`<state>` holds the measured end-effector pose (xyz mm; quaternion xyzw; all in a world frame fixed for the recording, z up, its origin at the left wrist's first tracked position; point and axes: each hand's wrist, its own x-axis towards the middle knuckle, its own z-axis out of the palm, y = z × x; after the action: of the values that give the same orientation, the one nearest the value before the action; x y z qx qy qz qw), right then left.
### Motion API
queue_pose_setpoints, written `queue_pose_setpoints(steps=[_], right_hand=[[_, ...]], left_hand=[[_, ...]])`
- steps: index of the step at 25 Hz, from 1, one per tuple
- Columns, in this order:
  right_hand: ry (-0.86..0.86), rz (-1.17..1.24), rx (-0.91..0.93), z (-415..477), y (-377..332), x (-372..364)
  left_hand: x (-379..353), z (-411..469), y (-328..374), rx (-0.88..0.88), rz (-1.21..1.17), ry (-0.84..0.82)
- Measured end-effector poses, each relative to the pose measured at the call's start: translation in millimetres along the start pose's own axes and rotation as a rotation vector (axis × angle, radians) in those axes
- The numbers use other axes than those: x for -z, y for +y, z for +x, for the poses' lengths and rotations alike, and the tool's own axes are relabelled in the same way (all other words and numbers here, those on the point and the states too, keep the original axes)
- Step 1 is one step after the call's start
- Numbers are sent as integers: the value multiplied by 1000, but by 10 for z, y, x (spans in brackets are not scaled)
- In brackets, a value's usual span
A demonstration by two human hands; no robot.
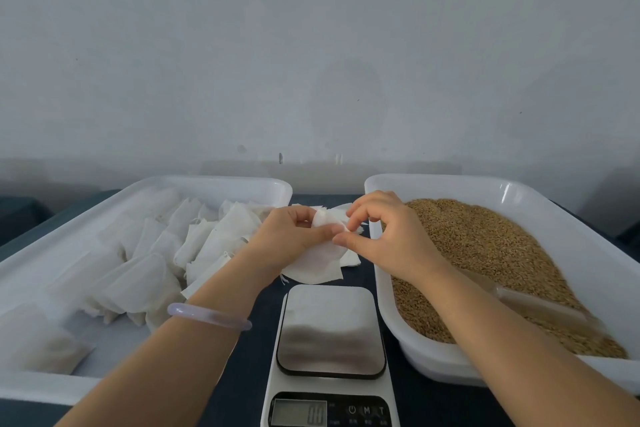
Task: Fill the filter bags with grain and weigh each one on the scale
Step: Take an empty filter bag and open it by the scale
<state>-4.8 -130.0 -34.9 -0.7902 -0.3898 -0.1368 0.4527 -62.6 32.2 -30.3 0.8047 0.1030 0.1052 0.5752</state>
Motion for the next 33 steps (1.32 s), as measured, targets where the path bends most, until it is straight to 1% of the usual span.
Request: queue_pose_setpoints(steps=[2, 4, 6, 8, 10, 13, 15, 18, 20, 23, 28, 33], right_hand=[[-1, 27, -28, -5, 2, 4], [25, 70, -43, -5, 7, 4], [49, 105, -57, 8, 19, 1], [56, 122, -65, 27, 27, 3], [48, 114, -60, 27, 28, 4], [-72, 94, -105, 7, 26, 7], [-136, 164, -175, 7, 5, 14], [-81, 377, -317, 36, -3, 44], [-72, 393, -357, 54, 6, 66], [-151, 386, -383, 58, 9, 104], [-364, 372, -377, 24, -5, 195], [-388, 342, -331, 5, -16, 236]], left_hand=[[-9, -12, 9, -4, 1, -29], [-4, -27, 16, 4, -18, -126], [5, -29, 32, 49, -101, -216], [6, -23, 38, 106, -177, -248], [-3, -35, 44, 105, -136, -242], [-4, -38, 14, 27, 32, -233], [21, -37, 5, 12, 25, -249], [34, -20, -26, 27, -28, -281], [25, -14, -42, 43, -51, -306], [26, -24, -36, 71, -80, -350], [34, -69, 6, 106, -97, -443], [67, -57, 15, 121, -18, -527]])
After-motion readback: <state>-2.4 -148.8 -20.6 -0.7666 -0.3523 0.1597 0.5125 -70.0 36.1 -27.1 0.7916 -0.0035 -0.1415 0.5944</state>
